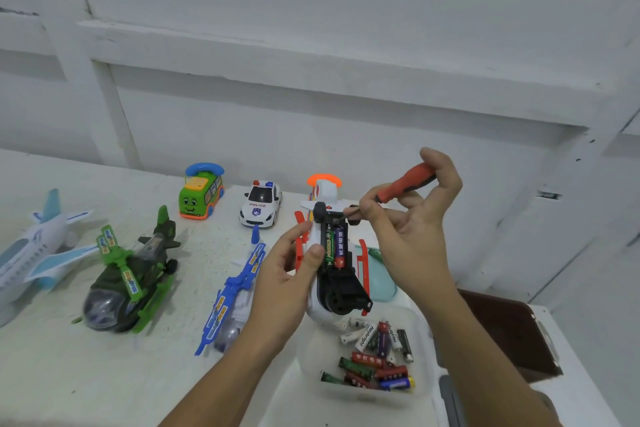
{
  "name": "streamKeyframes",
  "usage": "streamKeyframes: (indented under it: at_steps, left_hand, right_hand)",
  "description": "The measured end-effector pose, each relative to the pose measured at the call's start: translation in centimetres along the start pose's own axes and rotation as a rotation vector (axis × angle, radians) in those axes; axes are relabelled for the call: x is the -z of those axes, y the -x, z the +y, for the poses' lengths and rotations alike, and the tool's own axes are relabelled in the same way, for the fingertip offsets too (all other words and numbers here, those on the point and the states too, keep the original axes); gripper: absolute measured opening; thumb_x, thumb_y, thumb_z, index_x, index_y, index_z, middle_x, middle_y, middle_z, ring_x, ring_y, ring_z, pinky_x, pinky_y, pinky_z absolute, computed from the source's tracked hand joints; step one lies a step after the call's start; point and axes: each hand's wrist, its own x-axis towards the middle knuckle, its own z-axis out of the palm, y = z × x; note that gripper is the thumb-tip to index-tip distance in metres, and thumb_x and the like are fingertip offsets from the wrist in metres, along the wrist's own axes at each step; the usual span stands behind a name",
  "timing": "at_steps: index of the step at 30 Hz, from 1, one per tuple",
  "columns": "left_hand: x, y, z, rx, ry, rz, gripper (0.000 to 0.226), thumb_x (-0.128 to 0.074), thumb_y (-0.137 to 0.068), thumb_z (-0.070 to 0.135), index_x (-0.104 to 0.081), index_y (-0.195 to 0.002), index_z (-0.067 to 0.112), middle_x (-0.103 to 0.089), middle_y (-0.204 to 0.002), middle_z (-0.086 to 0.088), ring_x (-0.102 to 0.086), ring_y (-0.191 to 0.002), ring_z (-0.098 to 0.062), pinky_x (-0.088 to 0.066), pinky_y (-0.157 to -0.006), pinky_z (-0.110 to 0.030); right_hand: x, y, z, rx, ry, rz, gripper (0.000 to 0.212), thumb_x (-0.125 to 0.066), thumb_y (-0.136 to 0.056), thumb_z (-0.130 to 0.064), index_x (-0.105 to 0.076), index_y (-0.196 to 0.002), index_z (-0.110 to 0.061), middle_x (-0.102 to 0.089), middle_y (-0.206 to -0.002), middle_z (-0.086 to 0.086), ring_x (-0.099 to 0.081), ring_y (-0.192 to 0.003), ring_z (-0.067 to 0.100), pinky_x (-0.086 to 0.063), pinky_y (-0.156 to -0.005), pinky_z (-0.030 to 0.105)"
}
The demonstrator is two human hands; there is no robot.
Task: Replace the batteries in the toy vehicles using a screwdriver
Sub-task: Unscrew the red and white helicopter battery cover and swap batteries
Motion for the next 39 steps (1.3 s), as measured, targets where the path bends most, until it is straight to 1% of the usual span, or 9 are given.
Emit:
streamKeyframes:
  at_steps: [4, 8, 10, 14, 18, 24, 30, 34, 39]
  left_hand:
    - [0.2, 0.4, 0.0, 0.004, -0.014, -0.020, 0.051, -0.062, -0.079, 0.043, -0.059, -0.128, 0.030, -0.070, -0.114, 0.009, -0.065, -0.108, -0.008, -0.056, -0.091, -0.032]
    - [0.2, 0.8, -0.3, 0.025, -0.047, -0.029, 0.035, -0.063, -0.087, 0.034, -0.057, -0.121, 0.042, -0.070, -0.113, 0.006, -0.064, -0.107, -0.008, -0.056, -0.079, -0.019]
    - [0.2, 1.0, -0.6, 0.020, -0.094, -0.020, 0.035, -0.064, -0.090, 0.031, -0.057, -0.122, 0.043, -0.068, -0.115, 0.005, -0.062, -0.109, -0.010, -0.055, -0.082, -0.020]
    - [0.1, 1.1, -0.7, 0.003, -0.146, -0.017, 0.036, -0.065, -0.090, 0.029, -0.058, -0.123, 0.039, -0.065, -0.116, 0.012, -0.060, -0.111, -0.006, -0.053, -0.085, -0.019]
    - [0.1, 1.4, -0.5, -0.006, -0.193, -0.017, 0.038, -0.066, -0.090, 0.025, -0.060, -0.127, 0.032, -0.062, -0.116, 0.019, -0.058, -0.109, 0.003, -0.054, -0.086, -0.019]
    - [-0.1, 1.6, -0.2, 0.000, -0.240, -0.058, 0.036, -0.066, -0.091, 0.021, -0.057, -0.124, 0.034, -0.054, -0.107, 0.029, -0.048, -0.090, 0.032, -0.045, -0.068, 0.001]
    - [-0.6, 2.1, -0.3, -0.003, -0.324, -0.108, 0.038, -0.066, -0.091, 0.022, -0.055, -0.125, 0.035, -0.050, -0.104, 0.031, -0.049, -0.088, 0.029, -0.041, -0.064, 0.004]
    - [-0.7, 2.2, -0.5, 0.014, -0.383, -0.106, 0.044, -0.065, -0.090, 0.030, -0.053, -0.132, 0.036, -0.048, -0.118, 0.022, -0.045, -0.104, 0.006, -0.044, -0.084, -0.012]
    - [-1.0, 2.4, -0.6, 0.001, -0.361, -0.097, 0.041, -0.066, -0.091, 0.024, -0.055, -0.130, 0.031, -0.047, -0.108, 0.028, -0.043, -0.085, 0.035, -0.038, -0.062, 0.007]
  right_hand:
    - [0.2, 0.4, -0.3, -0.006, 0.040, -0.010, 0.078, -0.057, -0.090, 0.008, -0.021, -0.116, -0.057, -0.058, -0.092, 0.007, -0.074, -0.073, 0.020, -0.057, -0.080, 0.024]
    - [0.9, 0.4, -0.8, -0.038, 0.083, -0.056, 0.073, -0.056, -0.092, 0.006, -0.020, -0.115, -0.054, -0.059, -0.088, 0.007, -0.073, -0.070, 0.021, -0.059, -0.082, 0.033]
    - [1.4, 0.3, -1.0, -0.082, 0.093, -0.073, 0.071, -0.055, -0.092, 0.005, -0.019, -0.116, -0.051, -0.058, -0.088, 0.007, -0.073, -0.069, 0.022, -0.059, -0.085, 0.036]
    - [2.5, 0.3, -1.3, -0.147, 0.067, -0.081, 0.071, -0.056, -0.092, 0.007, -0.021, -0.118, -0.050, -0.057, -0.094, 0.019, -0.073, -0.068, 0.028, -0.059, -0.084, 0.047]
    - [3.7, 0.8, -1.7, -0.196, -0.006, -0.101, 0.072, -0.054, -0.090, 0.012, -0.022, -0.125, -0.042, -0.052, -0.095, 0.031, -0.072, -0.066, 0.035, -0.060, -0.081, 0.041]
    - [5.4, 2.6, -1.4, -0.306, 0.043, -0.241, 0.077, -0.058, -0.089, 0.012, -0.023, -0.126, -0.046, -0.055, -0.089, 0.020, -0.072, -0.066, 0.035, -0.060, -0.077, 0.042]
    - [6.7, 4.1, 0.1, -0.493, 0.160, -0.354, 0.077, -0.061, -0.090, 0.004, -0.022, -0.128, -0.051, -0.060, -0.097, 0.008, -0.073, -0.071, 0.030, -0.060, -0.078, 0.044]
    - [7.4, 5.0, 0.9, -0.533, 0.203, -0.261, 0.071, -0.063, -0.092, -0.005, -0.021, -0.128, -0.050, -0.061, -0.103, 0.009, -0.074, -0.070, 0.026, -0.061, -0.074, 0.035]
    - [7.7, 6.2, 1.7, -0.491, 0.042, -0.028, 0.076, -0.063, -0.091, -0.002, -0.020, -0.132, -0.050, -0.069, -0.090, 0.014, -0.072, -0.069, 0.031, -0.061, -0.070, 0.034]
